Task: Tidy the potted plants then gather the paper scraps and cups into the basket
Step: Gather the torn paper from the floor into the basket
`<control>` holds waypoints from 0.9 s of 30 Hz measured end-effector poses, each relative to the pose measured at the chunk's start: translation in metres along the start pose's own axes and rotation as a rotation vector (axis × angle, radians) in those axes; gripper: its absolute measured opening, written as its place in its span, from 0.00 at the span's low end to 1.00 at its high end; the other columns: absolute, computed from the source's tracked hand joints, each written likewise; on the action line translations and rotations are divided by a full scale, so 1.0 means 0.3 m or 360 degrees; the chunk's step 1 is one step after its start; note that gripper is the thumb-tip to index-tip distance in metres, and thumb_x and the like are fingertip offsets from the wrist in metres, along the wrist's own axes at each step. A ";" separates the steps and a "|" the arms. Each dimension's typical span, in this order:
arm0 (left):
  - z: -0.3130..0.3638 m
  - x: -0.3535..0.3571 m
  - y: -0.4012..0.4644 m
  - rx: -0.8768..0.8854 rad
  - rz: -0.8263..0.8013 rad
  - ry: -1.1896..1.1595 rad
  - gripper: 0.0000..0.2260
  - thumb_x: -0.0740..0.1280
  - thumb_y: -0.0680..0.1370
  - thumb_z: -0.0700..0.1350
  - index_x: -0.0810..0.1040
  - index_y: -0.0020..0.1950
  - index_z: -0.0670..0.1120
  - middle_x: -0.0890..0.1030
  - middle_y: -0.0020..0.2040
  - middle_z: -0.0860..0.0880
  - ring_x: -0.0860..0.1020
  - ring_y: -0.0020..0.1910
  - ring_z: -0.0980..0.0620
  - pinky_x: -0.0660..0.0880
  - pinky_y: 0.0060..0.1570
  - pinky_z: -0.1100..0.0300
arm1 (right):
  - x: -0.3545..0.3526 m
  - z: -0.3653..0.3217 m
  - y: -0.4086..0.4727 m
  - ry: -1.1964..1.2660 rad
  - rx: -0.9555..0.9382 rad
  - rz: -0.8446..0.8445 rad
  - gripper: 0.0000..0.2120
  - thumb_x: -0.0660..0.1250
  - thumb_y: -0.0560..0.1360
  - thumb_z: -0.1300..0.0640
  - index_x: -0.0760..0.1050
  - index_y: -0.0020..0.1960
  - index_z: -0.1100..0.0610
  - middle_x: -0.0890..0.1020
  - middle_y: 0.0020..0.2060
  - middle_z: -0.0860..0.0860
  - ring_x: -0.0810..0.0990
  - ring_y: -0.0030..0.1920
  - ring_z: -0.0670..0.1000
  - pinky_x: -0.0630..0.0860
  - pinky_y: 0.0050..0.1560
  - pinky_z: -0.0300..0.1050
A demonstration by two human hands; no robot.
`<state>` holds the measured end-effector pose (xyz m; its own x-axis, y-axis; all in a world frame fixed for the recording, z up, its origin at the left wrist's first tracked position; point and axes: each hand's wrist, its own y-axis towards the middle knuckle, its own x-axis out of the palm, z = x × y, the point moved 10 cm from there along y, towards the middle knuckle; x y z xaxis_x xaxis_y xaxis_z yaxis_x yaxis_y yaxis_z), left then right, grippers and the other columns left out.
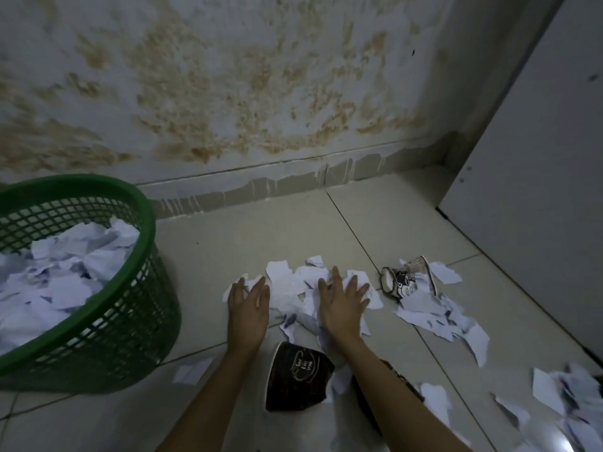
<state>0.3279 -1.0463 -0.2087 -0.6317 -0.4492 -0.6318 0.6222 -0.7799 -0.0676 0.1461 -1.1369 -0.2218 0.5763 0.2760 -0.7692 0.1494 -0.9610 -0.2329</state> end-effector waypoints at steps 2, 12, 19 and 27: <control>0.024 0.013 0.010 0.0063 0.0010 -0.0018 0.16 0.57 0.81 0.44 0.75 0.65 0.41 0.67 0.71 0.39 0.63 0.72 0.43 0.60 0.71 0.52 | 0.021 -0.036 -0.003 0.0077 -0.0052 -0.0026 0.26 0.48 0.80 0.43 0.49 0.76 0.48 0.46 0.76 0.60 0.38 0.75 0.62 0.38 0.73 0.57; 0.115 0.116 -0.004 0.0046 -0.0025 -0.0276 0.12 0.55 0.81 0.38 0.76 0.57 0.36 0.78 0.59 0.40 0.74 0.59 0.43 0.66 0.57 0.61 | 0.123 -0.135 -0.070 0.0437 -0.0337 -0.0251 0.26 0.50 0.81 0.49 0.48 0.76 0.53 0.46 0.76 0.55 0.41 0.76 0.54 0.40 0.75 0.49; 0.143 0.163 -0.023 -0.0288 -0.0176 -0.0818 0.13 0.52 0.83 0.41 0.71 0.60 0.37 0.76 0.60 0.40 0.75 0.57 0.47 0.67 0.54 0.64 | 0.081 -0.157 -0.120 0.1166 -0.0157 -0.0144 0.16 0.51 0.82 0.56 0.67 0.67 0.58 0.75 0.63 0.54 0.73 0.64 0.53 0.67 0.68 0.49; 0.169 0.135 -0.065 -0.0601 -0.0041 -0.1120 0.19 0.57 0.81 0.51 0.74 0.62 0.37 0.78 0.59 0.39 0.77 0.58 0.42 0.72 0.62 0.51 | 0.040 -0.133 -0.155 0.1547 0.0198 -0.0056 0.16 0.55 0.81 0.54 0.69 0.68 0.53 0.78 0.56 0.50 0.77 0.55 0.49 0.73 0.58 0.42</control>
<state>0.2669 -1.0713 -0.1938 -0.7133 -0.7009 0.0008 0.6383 -0.6500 -0.4123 0.1780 -1.0897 -0.1965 0.9921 0.1144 0.0517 0.1253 -0.9283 -0.3501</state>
